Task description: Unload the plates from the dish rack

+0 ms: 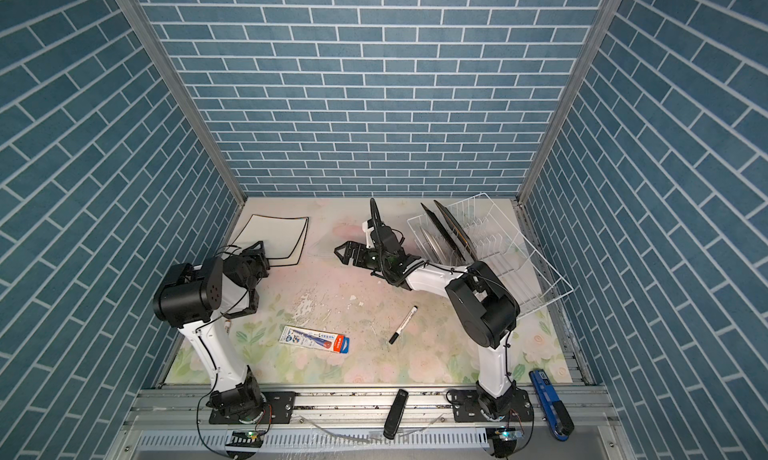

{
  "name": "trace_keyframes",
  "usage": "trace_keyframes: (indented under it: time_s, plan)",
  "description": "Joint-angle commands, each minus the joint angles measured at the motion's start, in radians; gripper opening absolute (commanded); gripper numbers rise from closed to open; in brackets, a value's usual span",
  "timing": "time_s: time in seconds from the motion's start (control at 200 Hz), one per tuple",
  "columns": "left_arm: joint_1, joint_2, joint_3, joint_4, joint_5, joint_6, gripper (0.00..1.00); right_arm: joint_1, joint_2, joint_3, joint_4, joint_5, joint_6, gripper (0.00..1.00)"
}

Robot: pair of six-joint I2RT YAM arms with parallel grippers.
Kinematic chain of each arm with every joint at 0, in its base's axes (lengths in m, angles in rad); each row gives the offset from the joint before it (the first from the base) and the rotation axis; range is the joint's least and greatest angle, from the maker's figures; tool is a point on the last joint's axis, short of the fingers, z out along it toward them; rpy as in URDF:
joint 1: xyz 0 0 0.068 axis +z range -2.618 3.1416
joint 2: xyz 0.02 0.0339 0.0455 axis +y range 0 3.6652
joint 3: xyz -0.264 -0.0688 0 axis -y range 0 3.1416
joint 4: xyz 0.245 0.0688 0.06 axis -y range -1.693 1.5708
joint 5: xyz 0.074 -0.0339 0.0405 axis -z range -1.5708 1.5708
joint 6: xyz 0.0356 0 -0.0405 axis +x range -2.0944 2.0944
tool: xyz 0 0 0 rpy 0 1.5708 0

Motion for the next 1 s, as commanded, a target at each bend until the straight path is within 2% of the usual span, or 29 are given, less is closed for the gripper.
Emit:
trace_keyframes:
  time_s: [0.0, 0.135, 0.375, 0.595, 0.995]
  plan:
    - [0.005, -0.057, 0.005, 0.008, -0.005, 0.025, 0.54, 0.006, 0.009, 0.032, 0.041, -0.016, 0.043, 0.99]
    - [0.005, -0.065, 0.006, -0.023, -0.005, 0.025, 0.59, 0.006, 0.003, 0.026, 0.045, -0.014, 0.044, 0.99]
    - [0.005, -0.089, 0.000, -0.081, -0.006, 0.035, 0.76, 0.006, -0.005, 0.017, 0.048, -0.011, 0.043, 0.99]
    - [0.004, -0.109, 0.000, -0.152, -0.005, 0.050, 0.81, 0.005, -0.009, 0.010, 0.055, -0.012, 0.044, 0.99]
    - [0.002, -0.176, 0.045, -0.387, 0.037, 0.127, 0.93, 0.006, -0.030, -0.016, 0.069, -0.008, 0.045, 0.99]
